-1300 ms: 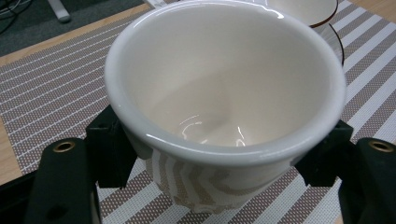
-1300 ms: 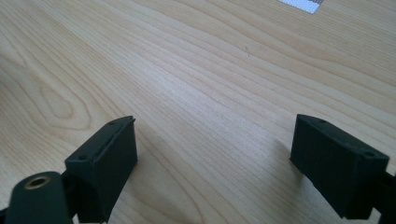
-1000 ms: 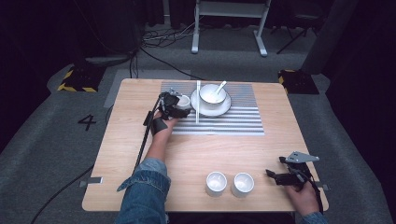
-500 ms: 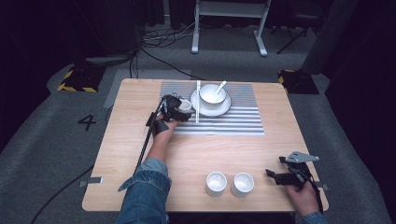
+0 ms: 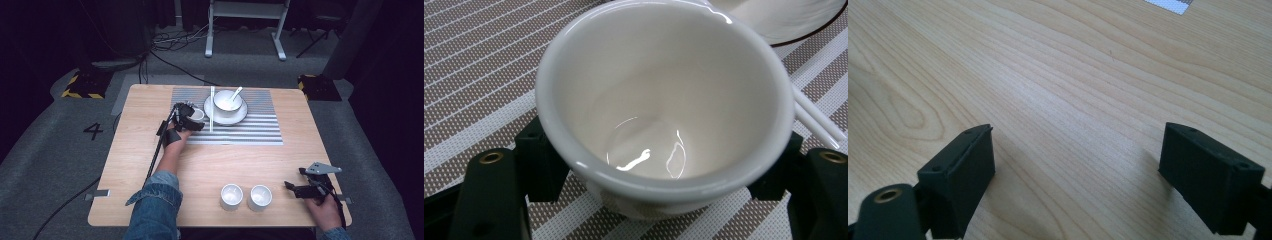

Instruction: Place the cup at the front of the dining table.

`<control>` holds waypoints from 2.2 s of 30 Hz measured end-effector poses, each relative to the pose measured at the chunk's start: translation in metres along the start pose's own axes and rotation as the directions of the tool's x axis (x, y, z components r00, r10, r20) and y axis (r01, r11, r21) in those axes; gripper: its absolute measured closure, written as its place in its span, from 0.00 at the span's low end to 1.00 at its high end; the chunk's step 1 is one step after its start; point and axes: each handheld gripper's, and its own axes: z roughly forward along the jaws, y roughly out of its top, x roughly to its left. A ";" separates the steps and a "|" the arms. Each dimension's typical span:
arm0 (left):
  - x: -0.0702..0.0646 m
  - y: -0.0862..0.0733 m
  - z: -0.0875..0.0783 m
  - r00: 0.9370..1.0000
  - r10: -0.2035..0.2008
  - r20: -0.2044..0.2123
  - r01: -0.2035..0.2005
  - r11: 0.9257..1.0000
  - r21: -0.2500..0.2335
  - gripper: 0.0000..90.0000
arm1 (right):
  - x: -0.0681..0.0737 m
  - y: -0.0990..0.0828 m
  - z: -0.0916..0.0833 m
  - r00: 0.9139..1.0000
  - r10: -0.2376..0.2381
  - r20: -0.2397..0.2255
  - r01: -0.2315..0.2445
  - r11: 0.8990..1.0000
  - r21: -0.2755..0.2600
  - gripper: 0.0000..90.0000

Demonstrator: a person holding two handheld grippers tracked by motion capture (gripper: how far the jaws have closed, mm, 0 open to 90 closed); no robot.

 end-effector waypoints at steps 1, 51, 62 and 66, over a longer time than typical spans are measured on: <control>0.000 0.000 -0.001 1.000 0.002 0.005 -0.002 1.000 0.006 0.29 | 0.000 0.000 0.000 1.000 0.000 0.000 0.000 1.000 0.000 0.16; -0.036 -0.007 -0.127 0.999 0.016 0.035 -0.007 0.973 -0.231 0.23 | 0.000 0.000 0.000 1.000 0.001 -0.001 -0.001 1.000 0.001 0.16; -0.047 -0.023 -0.155 0.998 0.065 -0.010 -0.066 0.979 -0.193 0.22 | 0.000 0.000 0.000 1.000 0.001 -0.001 -0.001 1.000 0.001 0.16; -0.054 -0.035 -0.165 0.997 0.074 0.008 -0.071 0.978 -0.196 0.22 | 0.000 0.000 0.000 1.000 0.002 -0.001 -0.002 1.000 0.001 0.16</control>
